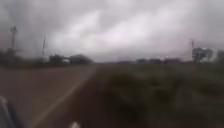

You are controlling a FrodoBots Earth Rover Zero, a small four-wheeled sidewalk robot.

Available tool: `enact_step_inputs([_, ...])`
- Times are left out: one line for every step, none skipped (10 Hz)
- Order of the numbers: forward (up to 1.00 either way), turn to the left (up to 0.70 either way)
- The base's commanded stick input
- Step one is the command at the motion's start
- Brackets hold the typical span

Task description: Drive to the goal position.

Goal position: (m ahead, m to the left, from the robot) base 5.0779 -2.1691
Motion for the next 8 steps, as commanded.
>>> enact_step_inputs([0.70,0.35])
enact_step_inputs([0.70,0.35])
enact_step_inputs([0.70,0.35])
enact_step_inputs([0.70,0.35])
enact_step_inputs([0.70,0.35])
enact_step_inputs([0.70,0.35])
enact_step_inputs([0.70,0.35])
enact_step_inputs([0.70,0.29])
